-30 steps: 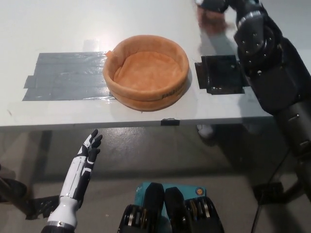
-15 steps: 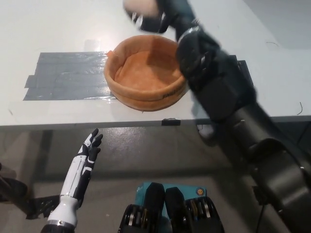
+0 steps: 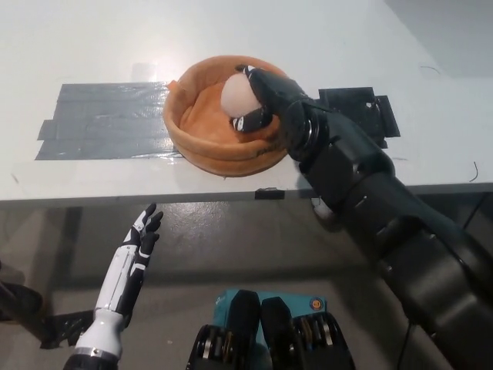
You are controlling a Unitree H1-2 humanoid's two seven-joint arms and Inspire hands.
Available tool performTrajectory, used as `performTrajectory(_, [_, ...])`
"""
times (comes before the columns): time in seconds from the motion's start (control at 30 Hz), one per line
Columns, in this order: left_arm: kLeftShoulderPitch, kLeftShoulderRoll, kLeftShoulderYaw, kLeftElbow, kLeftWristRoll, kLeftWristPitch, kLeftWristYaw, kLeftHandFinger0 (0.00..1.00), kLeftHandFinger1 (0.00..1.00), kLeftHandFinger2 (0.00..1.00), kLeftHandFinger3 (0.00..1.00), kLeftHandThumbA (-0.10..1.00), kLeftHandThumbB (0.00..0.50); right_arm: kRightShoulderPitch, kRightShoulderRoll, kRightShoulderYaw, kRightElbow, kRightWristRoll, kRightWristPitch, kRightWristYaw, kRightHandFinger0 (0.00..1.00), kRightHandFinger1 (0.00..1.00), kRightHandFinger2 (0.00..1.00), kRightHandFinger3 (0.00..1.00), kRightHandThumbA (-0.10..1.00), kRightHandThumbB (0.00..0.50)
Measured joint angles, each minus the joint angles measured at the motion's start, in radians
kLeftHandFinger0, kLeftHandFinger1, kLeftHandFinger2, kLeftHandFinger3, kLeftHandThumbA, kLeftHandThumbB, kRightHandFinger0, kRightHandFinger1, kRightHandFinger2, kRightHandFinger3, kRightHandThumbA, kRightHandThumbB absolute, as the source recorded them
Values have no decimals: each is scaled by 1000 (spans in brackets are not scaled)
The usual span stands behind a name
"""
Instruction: A person hands a emotional support dumpling to the robot which it grabs with its right hand and places in the soft place kept infront of it in the centre of the desk
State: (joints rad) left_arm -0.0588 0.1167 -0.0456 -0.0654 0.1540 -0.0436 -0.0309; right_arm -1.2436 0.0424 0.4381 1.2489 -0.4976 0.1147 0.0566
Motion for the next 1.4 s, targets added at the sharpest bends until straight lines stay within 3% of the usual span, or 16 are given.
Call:
performTrajectory(0.2, [-2, 4, -3, 0, 1, 0, 0, 1000, 1000, 1000, 1000, 1000, 117, 0, -12, -14, -44, 11, -22, 26, 1000, 1000, 1000, 1000, 834, 500])
performTrajectory(0.27, [-3, 6, -3, 0, 2, 0, 0, 1000, 1000, 1000, 1000, 1000, 109, 4, -23, -21, -110, 14, -22, 34, 1000, 1000, 1000, 1000, 936, 500])
performTrajectory(0.43, [-4, 7, -3, 1, 1, 0, 0, 1000, 1000, 1000, 1000, 1000, 110, 31, -42, -45, -305, 19, -17, 41, 1000, 1000, 1000, 1000, 914, 489])
performTrajectory(0.53, [-4, 7, -3, 1, 1, 1, 0, 1000, 1000, 1000, 1000, 1000, 75, 64, -48, -72, -420, 29, -16, 45, 1000, 1000, 1000, 1000, 915, 483])
performTrajectory(0.67, [-4, 7, -3, 1, 1, 1, 0, 1000, 1000, 1000, 1000, 1000, 91, 97, -67, -113, -560, 47, -15, 51, 1000, 1000, 1000, 1000, 922, 496])
performTrajectory(0.8, [-5, 7, -2, 2, 0, 1, 0, 1000, 1000, 1000, 1000, 1000, 101, 123, -100, -152, -697, 59, -10, 61, 1000, 1000, 1000, 1000, 902, 452])
performTrajectory(0.97, [-18, 7, -1, 5, -3, 5, 0, 1000, 1000, 1000, 1000, 1000, 96, 192, -156, -195, -889, 72, 10, 79, 1000, 1000, 1000, 1000, 994, 456])
performTrajectory(1.07, [-31, 7, -1, 11, -4, 8, 0, 1000, 1000, 1000, 1000, 1000, 119, 261, -183, -209, -1006, 78, 26, 89, 1000, 1000, 1000, 1000, 907, 396])
performTrajectory(1.17, [-42, 6, -1, 21, -4, 9, 0, 1000, 1000, 1000, 1000, 1000, 125, 328, -202, -220, -1093, 85, 35, 95, 1000, 1000, 1000, 1000, 944, 340])
performTrajectory(1.4, [-61, 6, -1, 50, -4, 13, 0, 1000, 1000, 1000, 1000, 1000, 115, 578, -241, -252, -1350, 91, 60, 106, 1000, 1000, 1000, 1000, 925, 301])
